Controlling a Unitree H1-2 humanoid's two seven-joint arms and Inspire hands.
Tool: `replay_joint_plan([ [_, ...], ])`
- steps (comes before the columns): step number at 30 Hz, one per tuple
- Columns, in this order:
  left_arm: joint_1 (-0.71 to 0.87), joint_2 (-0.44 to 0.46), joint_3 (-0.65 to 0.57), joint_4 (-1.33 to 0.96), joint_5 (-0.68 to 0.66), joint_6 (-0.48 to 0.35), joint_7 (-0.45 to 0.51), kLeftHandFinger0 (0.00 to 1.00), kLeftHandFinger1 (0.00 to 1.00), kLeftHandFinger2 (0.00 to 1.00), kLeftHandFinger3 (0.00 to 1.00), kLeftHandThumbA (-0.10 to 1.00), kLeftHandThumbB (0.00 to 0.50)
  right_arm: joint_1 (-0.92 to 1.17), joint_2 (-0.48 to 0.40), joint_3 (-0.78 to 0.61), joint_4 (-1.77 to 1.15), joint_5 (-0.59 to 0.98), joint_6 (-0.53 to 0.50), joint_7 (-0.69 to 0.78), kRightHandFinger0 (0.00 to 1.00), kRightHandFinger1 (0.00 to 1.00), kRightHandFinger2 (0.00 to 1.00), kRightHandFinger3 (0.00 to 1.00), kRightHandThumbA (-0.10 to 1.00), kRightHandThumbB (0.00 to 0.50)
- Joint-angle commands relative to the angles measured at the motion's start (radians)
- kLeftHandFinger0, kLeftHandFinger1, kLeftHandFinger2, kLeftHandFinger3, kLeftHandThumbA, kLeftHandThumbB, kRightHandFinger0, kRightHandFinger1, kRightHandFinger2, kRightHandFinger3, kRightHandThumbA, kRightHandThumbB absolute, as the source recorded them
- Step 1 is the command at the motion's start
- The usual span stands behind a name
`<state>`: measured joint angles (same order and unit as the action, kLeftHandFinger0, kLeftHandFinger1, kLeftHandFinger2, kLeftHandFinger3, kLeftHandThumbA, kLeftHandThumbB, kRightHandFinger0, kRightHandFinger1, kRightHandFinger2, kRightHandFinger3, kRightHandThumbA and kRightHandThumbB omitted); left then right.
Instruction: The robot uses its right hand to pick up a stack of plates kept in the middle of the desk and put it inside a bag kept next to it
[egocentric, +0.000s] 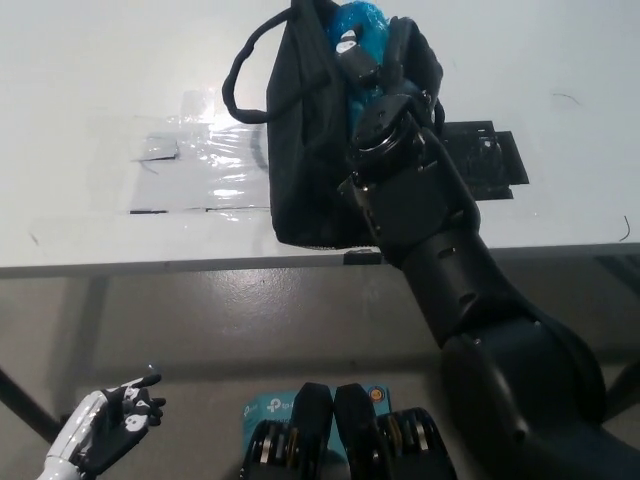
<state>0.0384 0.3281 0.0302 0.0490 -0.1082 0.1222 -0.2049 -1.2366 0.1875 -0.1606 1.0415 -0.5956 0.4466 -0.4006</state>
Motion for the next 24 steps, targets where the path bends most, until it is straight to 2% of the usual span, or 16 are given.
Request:
replay_joint_plan([
  [1,-0.006,0.003,0.002,-0.006,-0.002,-0.040,-0.017,0.69,0.75,0.86,0.98,-0.10,0.232,0.019,0.049,0.027,0.056,0.069,0.023,0.009,0.00,0.12,0.43,0.69,-0.10,0.000],
  [3,0.000,0.001,0.003,-0.011,0.003,-0.031,-0.011,0.68,0.75,0.86,0.97,-0.10,0.233,0.003,0.045,0.031,0.057,0.073,0.023,0.017,0.00,0.15,0.46,0.62,-0.06,0.000],
  [4,-0.002,0.002,0.002,-0.014,0.007,-0.018,-0.008,0.68,0.75,0.86,0.97,-0.10,0.226,0.017,0.028,0.075,-0.008,0.056,0.023,0.058,0.48,0.72,0.92,1.00,0.12,0.000],
  [6,-0.002,0.000,0.003,-0.016,0.006,-0.015,-0.007,0.67,0.75,0.85,0.96,-0.10,0.230,0.006,0.018,0.091,-0.010,0.058,0.023,0.047,0.30,0.40,0.53,0.57,0.24,0.000],
  [7,-0.003,0.000,0.004,-0.016,0.005,-0.014,-0.007,0.67,0.75,0.85,0.95,-0.10,0.231,0.005,0.015,0.096,-0.017,0.064,0.023,0.044,0.27,0.35,0.51,0.52,0.11,0.000],
  [8,-0.003,0.000,0.003,-0.016,0.004,-0.012,-0.009,0.67,0.75,0.85,0.96,-0.10,0.231,-0.011,0.013,0.084,-0.006,0.070,0.023,0.033,0.12,0.20,0.40,0.63,-0.01,0.000],
  [9,0.000,0.005,0.007,-0.015,-0.002,-0.014,-0.013,0.68,0.76,0.86,0.96,-0.10,0.235,-0.028,0.012,0.084,0.008,0.078,0.023,0.032,0.00,0.09,0.34,0.51,-0.09,0.000],
  [13,0.005,0.006,0.013,-0.017,-0.007,-0.012,-0.016,0.69,0.77,0.88,0.97,-0.10,0.226,-0.044,-0.006,0.121,-0.014,0.069,0.023,0.047,0.00,0.00,0.27,0.22,-0.10,0.053],
  [14,0.007,0.007,0.012,-0.017,-0.004,-0.015,-0.016,0.70,0.78,0.88,0.98,-0.10,0.222,-0.053,-0.013,0.133,-0.010,0.058,0.023,0.092,0.08,0.15,0.45,0.45,-0.10,0.077],
  [15,0.007,0.007,0.012,-0.017,-0.003,-0.016,-0.016,0.70,0.78,0.89,0.98,-0.10,0.222,-0.054,-0.014,0.138,-0.010,0.060,0.023,0.097,0.01,0.05,0.31,0.50,-0.10,0.046],
  [16,0.014,0.008,0.012,-0.015,-0.002,-0.022,-0.017,0.69,0.76,0.87,0.96,-0.10,0.221,-0.054,-0.017,0.139,-0.002,0.060,0.023,0.152,0.01,0.07,0.36,0.89,-0.10,0.031],
  [17,0.014,0.010,0.011,-0.020,0.001,-0.011,-0.016,0.69,0.76,0.87,0.97,-0.10,0.231,-0.055,-0.022,0.144,-0.003,0.065,0.023,0.189,0.06,0.15,0.44,1.00,-0.07,0.052],
  [18,0.017,0.010,0.010,-0.028,0.004,-0.007,-0.014,0.69,0.76,0.87,0.97,-0.10,0.231,-0.050,-0.020,0.125,-0.021,0.093,0.023,0.208,0.00,0.10,0.44,1.00,-0.02,0.131],
  [19,0.017,0.010,0.010,-0.028,0.004,-0.007,-0.014,0.69,0.76,0.87,0.97,-0.10,0.221,-0.051,-0.024,0.133,-0.017,0.082,0.023,0.229,0.30,0.50,0.83,1.00,0.16,0.174],
  [20,0.025,0.004,0.006,-0.027,0.006,-0.011,-0.013,0.70,0.76,0.87,0.97,-0.10,0.219,-0.061,-0.031,0.136,0.022,0.051,0.023,0.289,1.00,1.00,1.00,1.00,0.39,0.281],
  [24,0.027,0.005,0.009,-0.016,0.004,-0.022,-0.013,0.67,0.73,0.84,0.94,-0.10,0.252,-0.130,-0.045,0.182,0.167,-0.035,0.023,0.333,1.00,1.00,1.00,1.00,0.82,0.496],
])
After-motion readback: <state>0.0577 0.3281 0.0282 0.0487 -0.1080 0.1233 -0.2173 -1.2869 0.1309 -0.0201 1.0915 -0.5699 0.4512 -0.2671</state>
